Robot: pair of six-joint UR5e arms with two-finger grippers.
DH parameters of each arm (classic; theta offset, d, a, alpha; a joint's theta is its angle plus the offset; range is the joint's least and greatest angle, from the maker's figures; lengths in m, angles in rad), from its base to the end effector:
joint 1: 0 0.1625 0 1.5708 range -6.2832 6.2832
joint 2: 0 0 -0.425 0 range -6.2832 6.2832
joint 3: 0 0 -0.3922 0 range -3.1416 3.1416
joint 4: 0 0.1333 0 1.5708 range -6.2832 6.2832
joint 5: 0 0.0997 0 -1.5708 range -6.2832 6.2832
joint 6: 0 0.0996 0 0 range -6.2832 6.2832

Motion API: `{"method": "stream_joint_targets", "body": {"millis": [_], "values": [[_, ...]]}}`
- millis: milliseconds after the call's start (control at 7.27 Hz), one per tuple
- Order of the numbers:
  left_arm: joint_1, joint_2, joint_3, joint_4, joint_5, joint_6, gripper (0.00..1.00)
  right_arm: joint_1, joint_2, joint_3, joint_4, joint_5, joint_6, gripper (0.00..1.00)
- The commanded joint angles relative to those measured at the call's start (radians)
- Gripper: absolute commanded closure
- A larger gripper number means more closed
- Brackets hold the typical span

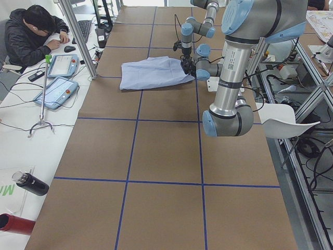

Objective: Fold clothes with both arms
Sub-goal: 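Grip the near edge of the shirt with both grippers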

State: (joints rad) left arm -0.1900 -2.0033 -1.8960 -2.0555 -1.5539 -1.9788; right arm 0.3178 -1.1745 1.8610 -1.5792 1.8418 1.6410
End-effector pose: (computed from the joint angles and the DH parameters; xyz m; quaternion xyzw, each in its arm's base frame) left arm 0.5534 -0.2439 0.2166 -0.0565 0.5793 -0.2442 0.7756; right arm -0.5416 -0.2904 0.3182 -0.0857 -0.3427 0.1361 0.9256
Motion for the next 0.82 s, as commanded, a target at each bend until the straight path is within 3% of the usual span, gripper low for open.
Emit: {"method": "stream_joint_targets", "body": {"millis": [0,137,275,550,687], "values": [[0.000,0.000,0.000,0.000,0.000,0.000,1.00,-0.005,0.000,-0.002,0.002,0.002,-0.001,0.02],[0.000,0.000,0.000,0.000,0.000,0.000,1.00,-0.005,0.000,-0.002,0.002,0.002,0.000,0.10],[0.000,0.000,0.000,0.000,0.000,0.000,1.00,-0.005,0.000,-0.002,0.002,0.001,0.000,0.26],[-0.005,0.000,0.000,0.000,0.000,0.000,1.00,-0.003,0.000,0.000,0.002,0.004,-0.001,0.71],[-0.005,0.000,0.000,0.000,0.000,0.000,1.00,-0.005,0.001,0.000,0.002,0.001,0.000,0.85]]}}
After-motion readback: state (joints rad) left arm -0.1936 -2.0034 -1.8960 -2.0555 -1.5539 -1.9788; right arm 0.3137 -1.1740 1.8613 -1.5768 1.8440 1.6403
